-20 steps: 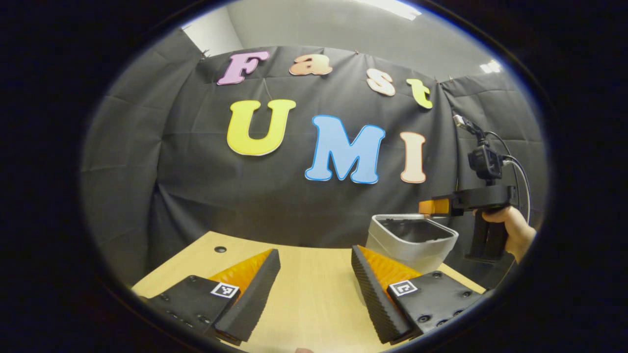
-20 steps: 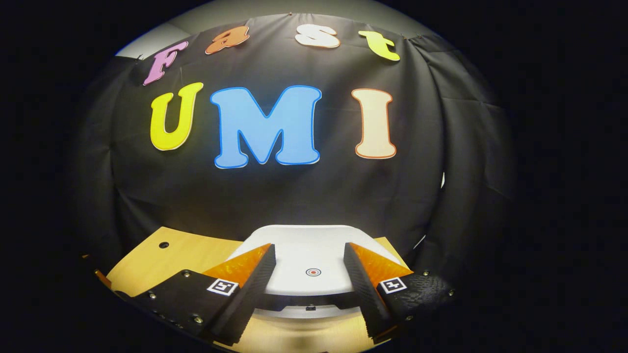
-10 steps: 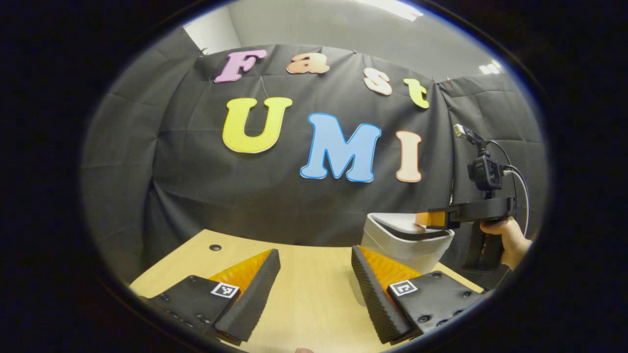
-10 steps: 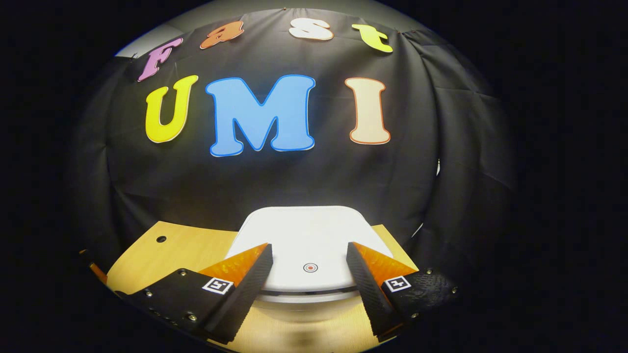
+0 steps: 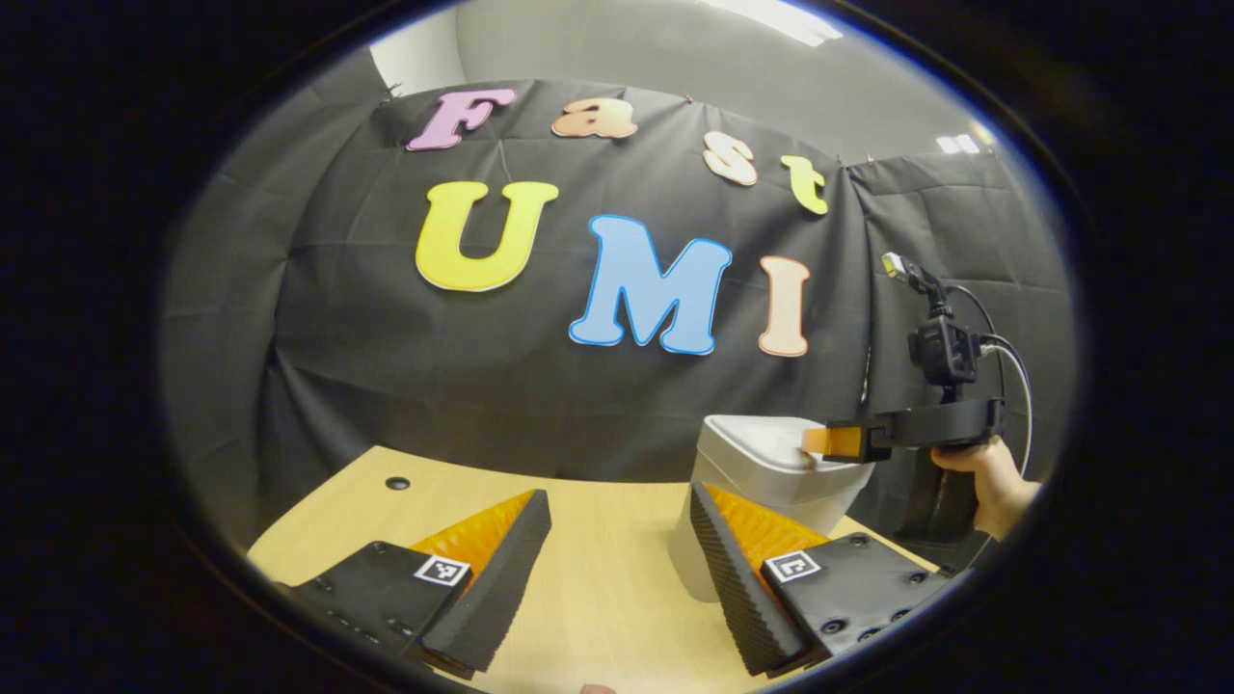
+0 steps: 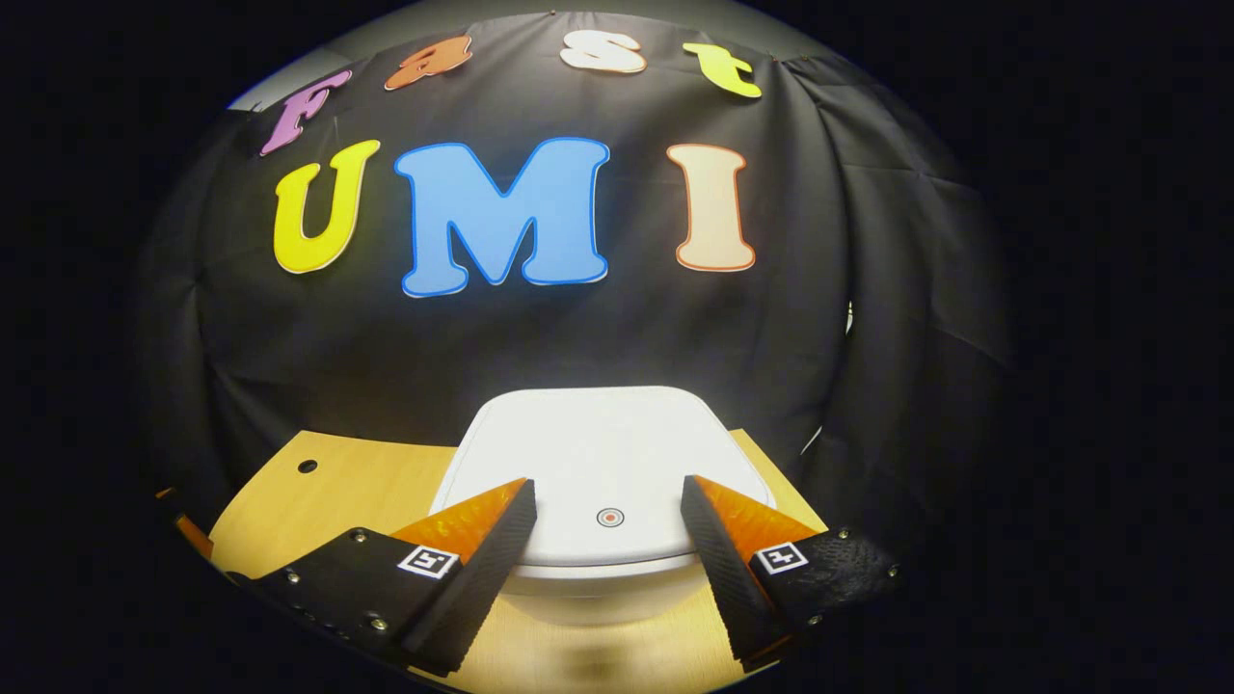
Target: Press the lid of the desktop garbage bin to open it, pick up the crumpled paper on the desktop and throw it into the bin, then pick up the pop can on the desktop and drop it into the bin, and finally close the garbage bin lid.
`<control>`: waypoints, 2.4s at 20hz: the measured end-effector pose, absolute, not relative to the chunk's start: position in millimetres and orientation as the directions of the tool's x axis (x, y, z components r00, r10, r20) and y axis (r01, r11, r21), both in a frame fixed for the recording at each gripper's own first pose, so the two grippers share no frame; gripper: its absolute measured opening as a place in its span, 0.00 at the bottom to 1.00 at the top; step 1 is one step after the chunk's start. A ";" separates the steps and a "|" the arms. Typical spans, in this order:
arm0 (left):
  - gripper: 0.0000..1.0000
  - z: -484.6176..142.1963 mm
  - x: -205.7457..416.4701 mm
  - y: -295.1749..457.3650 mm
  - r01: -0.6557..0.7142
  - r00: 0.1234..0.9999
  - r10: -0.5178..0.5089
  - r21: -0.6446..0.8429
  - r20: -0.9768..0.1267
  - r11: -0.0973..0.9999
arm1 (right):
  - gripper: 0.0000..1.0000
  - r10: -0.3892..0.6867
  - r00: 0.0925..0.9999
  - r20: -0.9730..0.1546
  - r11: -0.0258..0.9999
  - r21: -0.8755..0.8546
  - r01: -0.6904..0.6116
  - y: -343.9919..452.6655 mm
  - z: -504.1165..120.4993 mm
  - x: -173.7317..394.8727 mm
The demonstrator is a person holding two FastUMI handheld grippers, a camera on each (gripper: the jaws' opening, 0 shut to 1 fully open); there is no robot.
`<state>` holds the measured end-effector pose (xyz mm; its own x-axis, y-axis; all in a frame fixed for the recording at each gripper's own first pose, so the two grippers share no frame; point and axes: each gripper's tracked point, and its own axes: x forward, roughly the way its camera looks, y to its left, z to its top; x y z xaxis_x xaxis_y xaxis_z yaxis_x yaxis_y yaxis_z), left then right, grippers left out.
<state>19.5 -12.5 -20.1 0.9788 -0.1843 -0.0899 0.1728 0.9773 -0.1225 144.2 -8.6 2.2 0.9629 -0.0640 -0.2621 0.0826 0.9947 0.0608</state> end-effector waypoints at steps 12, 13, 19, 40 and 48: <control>0.96 -26.8 35.3 -31.4 0.280 0.950 -0.295 -0.136 -0.106 0.950 | 0.98 -0.060 0.946 -0.318 0.997 0.025 0.072 -6.9 -5.9 146.5; 0.95 -27.0 35.4 -30.9 0.282 0.949 -0.297 -0.136 -0.107 0.950 | 0.99 -0.073 0.947 -0.314 0.997 0.004 0.078 -6.5 -10.1 148.0; 0.95 -24.9 38.2 -24.0 0.258 0.956 -0.273 -0.138 -0.103 0.956 | 0.99 -0.082 0.962 -0.262 0.996 0.017 0.090 -8.9 -4.4 151.2; 0.95 17.8 45.2 -17.8 0.053 0.998 -0.055 -0.080 -0.026 0.995 | 0.96 0.050 0.997 -0.052 0.997 0.055 -0.047 -0.2 42.2 102.7; 0.95 26.0 44.8 -26.9 0.028 1.000 -0.028 -0.046 -0.001 0.999 | 0.96 0.091 0.995 0.033 0.996 0.012 -0.092 -1.3 57.8 76.3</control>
